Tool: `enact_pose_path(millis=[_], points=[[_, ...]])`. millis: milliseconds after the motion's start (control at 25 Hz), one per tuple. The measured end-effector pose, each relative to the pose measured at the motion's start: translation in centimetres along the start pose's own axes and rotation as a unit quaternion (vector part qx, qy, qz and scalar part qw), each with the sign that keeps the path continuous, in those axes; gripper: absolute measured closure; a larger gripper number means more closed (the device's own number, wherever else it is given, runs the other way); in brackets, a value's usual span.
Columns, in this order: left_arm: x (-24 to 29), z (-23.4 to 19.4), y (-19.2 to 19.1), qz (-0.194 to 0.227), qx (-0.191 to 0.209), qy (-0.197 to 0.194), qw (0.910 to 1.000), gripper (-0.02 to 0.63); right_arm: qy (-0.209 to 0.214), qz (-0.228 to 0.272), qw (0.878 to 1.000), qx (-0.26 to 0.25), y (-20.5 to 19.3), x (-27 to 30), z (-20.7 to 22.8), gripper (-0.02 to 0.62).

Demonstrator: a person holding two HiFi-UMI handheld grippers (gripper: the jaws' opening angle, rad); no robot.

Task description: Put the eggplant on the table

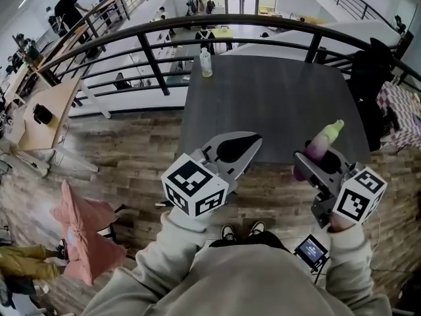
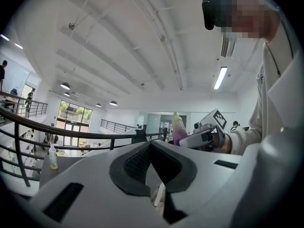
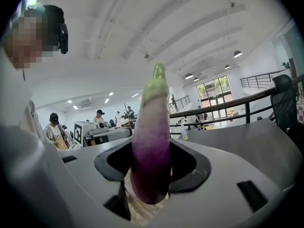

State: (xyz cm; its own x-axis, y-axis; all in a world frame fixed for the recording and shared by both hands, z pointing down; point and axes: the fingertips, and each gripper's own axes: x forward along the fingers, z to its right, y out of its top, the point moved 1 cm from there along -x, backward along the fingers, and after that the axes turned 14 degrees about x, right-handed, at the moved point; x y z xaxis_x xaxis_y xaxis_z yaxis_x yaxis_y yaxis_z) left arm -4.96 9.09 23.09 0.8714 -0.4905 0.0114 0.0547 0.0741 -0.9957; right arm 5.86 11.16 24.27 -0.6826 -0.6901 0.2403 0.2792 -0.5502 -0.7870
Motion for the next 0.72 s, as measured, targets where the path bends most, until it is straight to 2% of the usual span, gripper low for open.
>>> enact_pose_path(millis=[120, 320, 720], points=[[0.2, -1.4, -0.2, 0.002, -0.006, 0.013, 0.9999, 0.604, 0.001, 0.001, 1.0, -0.001, 0.7, 1.3, 0.1, 0.373], [1.4, -2.7, 0.1, 0.002, 0.002, 0.011, 0.9999, 0.604, 0.008, 0.007, 1.0, -0.005, 2.4, 2.4, 1.1, 0.373], [5.5, -7.7, -0.1, -0.003, 0.008, 0.034, 0.9994, 0.604, 0.024, 0.015, 1.0, -0.002, 7.2, 6.0, 5.8, 0.373]])
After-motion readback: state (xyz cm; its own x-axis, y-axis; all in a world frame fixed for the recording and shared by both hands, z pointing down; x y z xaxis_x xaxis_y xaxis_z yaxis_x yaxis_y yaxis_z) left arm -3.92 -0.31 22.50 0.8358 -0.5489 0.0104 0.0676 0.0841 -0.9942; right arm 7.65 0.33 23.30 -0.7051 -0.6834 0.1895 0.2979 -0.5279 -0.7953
